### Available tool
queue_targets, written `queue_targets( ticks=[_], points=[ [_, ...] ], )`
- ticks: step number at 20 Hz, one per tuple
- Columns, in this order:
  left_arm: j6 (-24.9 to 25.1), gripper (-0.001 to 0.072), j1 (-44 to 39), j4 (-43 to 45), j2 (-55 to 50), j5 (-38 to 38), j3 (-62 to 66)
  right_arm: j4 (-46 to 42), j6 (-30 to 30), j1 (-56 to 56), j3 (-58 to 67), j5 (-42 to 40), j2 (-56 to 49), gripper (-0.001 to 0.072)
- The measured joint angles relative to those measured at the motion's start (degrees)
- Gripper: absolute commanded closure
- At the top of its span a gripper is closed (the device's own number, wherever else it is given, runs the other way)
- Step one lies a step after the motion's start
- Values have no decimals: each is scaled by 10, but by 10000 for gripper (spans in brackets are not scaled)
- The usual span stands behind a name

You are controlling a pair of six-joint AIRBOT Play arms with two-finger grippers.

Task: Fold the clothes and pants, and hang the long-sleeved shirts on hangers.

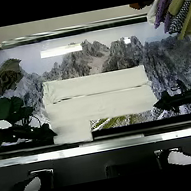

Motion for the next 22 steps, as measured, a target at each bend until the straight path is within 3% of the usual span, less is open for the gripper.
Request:
queue_targets(
  ticks=[4,8,14,22],
  points=[
    [-97,691,0,50,93,-61,32,-27,33,0,0,45,111,684],
    [-134,692,0,55,141,-61,69,-34,51,0,0,61,203,684],
    [-115,692,0,-19,60,17,144,-38,58,110,22,-35,179,684],
    [-85,692,-9,-101,-135,79,293,-150,203,206,142,-187,50,684]
  ],
)
